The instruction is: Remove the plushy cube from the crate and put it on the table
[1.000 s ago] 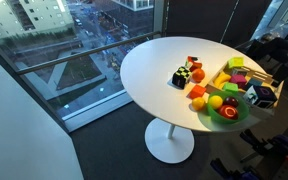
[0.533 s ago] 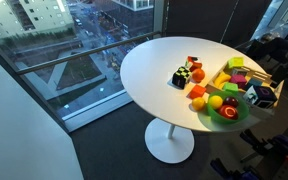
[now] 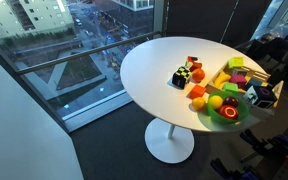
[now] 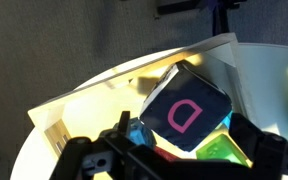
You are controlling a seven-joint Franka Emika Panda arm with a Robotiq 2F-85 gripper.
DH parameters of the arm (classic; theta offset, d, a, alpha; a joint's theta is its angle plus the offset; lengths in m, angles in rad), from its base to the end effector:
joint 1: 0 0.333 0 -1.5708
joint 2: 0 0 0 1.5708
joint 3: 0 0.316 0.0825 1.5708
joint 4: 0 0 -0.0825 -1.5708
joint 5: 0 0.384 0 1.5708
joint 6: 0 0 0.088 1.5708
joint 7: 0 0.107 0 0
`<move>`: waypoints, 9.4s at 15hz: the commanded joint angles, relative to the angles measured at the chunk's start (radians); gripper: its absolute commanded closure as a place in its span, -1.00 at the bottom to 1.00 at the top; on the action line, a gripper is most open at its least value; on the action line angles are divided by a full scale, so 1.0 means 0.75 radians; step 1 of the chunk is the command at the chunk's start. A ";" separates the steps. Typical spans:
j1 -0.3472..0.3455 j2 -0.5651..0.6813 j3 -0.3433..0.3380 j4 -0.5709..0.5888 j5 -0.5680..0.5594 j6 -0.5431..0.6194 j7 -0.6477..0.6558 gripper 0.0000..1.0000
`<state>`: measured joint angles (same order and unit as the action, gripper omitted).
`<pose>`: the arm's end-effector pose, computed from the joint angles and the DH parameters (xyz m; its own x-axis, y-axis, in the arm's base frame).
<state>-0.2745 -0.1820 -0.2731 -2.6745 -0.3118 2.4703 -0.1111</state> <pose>0.3498 -0.2080 0.2911 0.9809 -0.1866 -0.0546 -0.1782 -0.9751 0.1319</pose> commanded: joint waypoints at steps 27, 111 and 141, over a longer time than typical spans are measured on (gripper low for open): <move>-0.006 0.273 -0.019 0.045 0.108 0.283 0.087 0.41; 0.040 0.246 0.036 0.104 0.449 0.100 -0.057 -0.13; 0.114 0.477 0.066 0.674 0.238 0.030 0.364 0.87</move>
<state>-0.2009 0.1118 -0.2224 -2.2371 -0.0954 2.4849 0.0927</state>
